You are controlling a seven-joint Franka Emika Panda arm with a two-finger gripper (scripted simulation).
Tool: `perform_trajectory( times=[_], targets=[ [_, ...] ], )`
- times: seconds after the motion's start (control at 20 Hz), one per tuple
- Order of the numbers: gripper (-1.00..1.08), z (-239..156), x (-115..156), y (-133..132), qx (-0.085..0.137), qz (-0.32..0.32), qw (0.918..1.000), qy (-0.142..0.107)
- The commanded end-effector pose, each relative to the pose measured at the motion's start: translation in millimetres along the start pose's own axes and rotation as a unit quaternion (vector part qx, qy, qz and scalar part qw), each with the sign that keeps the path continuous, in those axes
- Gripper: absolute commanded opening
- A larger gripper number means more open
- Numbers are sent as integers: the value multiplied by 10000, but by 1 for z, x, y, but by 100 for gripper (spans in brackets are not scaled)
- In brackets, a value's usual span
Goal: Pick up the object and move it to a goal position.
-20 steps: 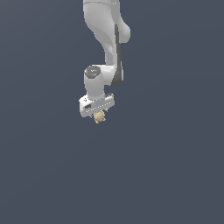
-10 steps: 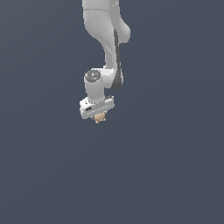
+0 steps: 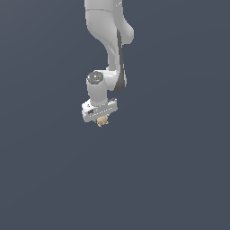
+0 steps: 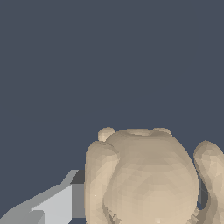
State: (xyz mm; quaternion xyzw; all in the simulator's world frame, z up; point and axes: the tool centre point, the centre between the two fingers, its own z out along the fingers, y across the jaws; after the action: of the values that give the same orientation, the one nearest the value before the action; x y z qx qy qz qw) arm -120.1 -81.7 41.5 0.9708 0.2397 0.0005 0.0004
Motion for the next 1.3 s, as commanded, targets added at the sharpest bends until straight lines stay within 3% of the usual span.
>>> perform_trajectory(
  times=[0.0, 0.55, 1.25],
  targets=[
    [-100, -2, 0, 0, -1, -1, 10000, 1],
    [-100, -45, -3, -3, -2, -3, 10000, -1],
    [-100, -171, -9, -10, 6, -9, 10000, 2]
  ],
)
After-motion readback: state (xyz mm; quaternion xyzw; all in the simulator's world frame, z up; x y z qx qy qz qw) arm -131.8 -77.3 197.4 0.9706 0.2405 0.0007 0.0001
